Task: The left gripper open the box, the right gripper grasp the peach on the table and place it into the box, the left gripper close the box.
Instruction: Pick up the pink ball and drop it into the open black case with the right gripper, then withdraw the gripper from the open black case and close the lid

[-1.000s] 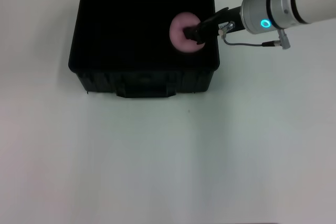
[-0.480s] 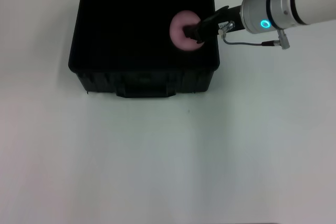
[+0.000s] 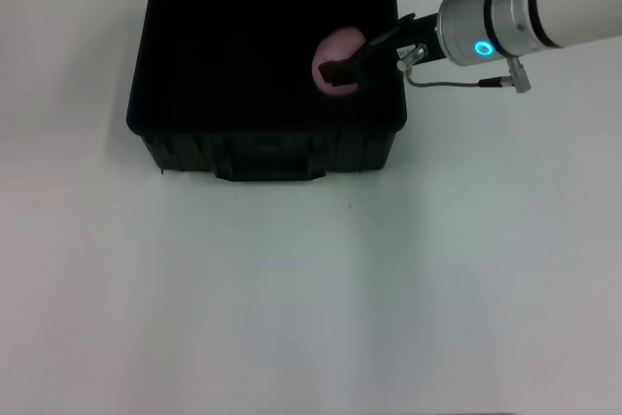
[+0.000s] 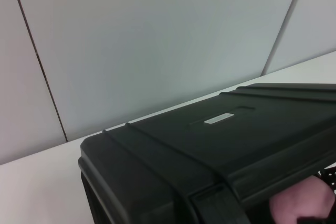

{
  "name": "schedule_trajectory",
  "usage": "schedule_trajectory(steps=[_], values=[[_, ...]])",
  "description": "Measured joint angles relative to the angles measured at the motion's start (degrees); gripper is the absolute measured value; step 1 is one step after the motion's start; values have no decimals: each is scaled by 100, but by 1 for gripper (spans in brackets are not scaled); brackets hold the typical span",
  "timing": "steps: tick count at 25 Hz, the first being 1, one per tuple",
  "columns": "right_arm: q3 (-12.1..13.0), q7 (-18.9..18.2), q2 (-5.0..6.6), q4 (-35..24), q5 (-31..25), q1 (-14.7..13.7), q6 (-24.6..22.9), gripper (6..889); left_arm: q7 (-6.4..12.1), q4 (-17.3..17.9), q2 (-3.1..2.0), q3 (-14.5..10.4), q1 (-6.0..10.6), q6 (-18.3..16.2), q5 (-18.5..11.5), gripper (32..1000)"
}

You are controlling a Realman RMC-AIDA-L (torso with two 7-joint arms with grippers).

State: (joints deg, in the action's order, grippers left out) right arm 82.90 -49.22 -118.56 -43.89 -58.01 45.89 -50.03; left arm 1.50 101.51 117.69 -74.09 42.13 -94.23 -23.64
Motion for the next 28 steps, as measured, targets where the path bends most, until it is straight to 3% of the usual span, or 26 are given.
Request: schedule_trajectory(steps=[8, 13, 18, 22, 28], values=[[28, 0, 1, -10, 0, -13, 4, 552, 8, 0, 0, 0, -5, -4, 0, 490], [11, 14, 9, -14, 0, -13, -12, 794, 8, 0, 0, 0, -4, -7, 0, 492], [-32, 127, 36, -17, 10, 14, -134, 859, 8, 0, -2, 0, -22, -8, 0, 495], [-38, 377, 58, -171, 81, 37, -521, 871, 8, 0, -5, 0, -34, -8, 0, 497], [-49, 811, 259, -613, 256, 40, -1206, 870, 11, 0, -8, 0, -54, -20, 0, 500]])
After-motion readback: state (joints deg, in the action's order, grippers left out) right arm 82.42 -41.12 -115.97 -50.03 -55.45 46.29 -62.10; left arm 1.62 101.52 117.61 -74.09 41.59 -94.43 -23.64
